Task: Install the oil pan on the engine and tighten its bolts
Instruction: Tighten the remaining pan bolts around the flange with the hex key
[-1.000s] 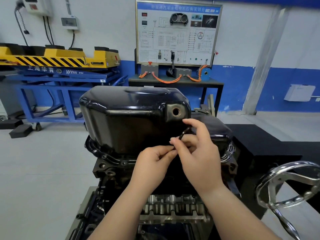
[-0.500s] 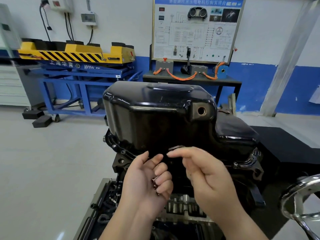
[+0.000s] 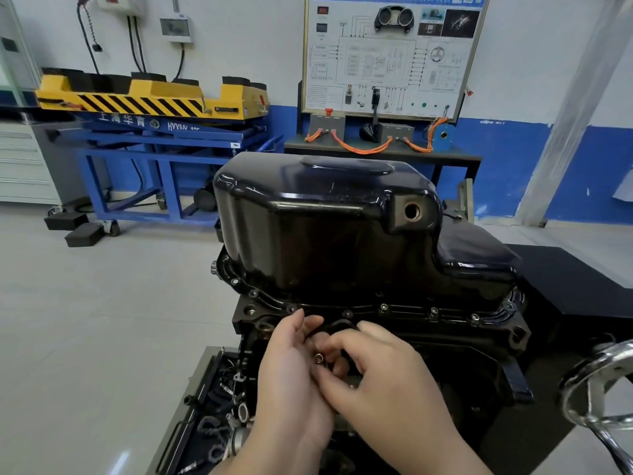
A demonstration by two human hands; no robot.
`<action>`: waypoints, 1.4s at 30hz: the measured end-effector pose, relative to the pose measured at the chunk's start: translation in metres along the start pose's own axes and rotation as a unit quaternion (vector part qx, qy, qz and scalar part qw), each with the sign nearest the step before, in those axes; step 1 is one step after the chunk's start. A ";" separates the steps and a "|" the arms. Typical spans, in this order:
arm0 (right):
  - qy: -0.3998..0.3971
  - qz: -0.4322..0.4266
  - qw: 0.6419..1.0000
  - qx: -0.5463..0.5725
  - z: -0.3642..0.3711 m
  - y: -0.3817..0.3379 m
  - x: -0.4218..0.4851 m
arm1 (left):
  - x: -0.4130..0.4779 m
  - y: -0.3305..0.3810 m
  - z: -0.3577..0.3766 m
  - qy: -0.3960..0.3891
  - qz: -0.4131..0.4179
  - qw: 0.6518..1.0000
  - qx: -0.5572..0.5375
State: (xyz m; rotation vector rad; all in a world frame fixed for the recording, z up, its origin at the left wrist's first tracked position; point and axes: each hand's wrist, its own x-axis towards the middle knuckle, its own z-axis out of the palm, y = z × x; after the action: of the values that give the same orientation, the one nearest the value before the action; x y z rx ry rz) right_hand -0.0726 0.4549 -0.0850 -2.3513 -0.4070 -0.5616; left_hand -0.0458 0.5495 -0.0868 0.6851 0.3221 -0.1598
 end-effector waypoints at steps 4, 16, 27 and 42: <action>0.017 0.026 0.999 -0.013 0.011 -0.002 -0.001 | -0.003 -0.006 -0.001 0.023 0.015 1.000 0.003; 0.046 0.058 0.995 -0.067 0.018 0.001 -0.003 | -0.008 -0.011 0.000 0.004 0.043 0.999 0.015; 0.047 0.076 0.993 0.081 -0.003 0.024 0.007 | -0.004 0.004 -0.021 -0.111 0.194 0.880 0.420; 0.009 0.022 0.987 0.159 -0.025 0.033 0.010 | 0.026 0.008 -0.014 0.008 0.388 0.748 0.537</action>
State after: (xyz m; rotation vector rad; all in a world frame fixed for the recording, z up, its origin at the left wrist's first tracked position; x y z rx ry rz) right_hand -0.0569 0.4159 -0.0811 -2.0423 -0.4042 -0.4602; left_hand -0.0226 0.5641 -0.1012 1.9219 -0.1105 0.5216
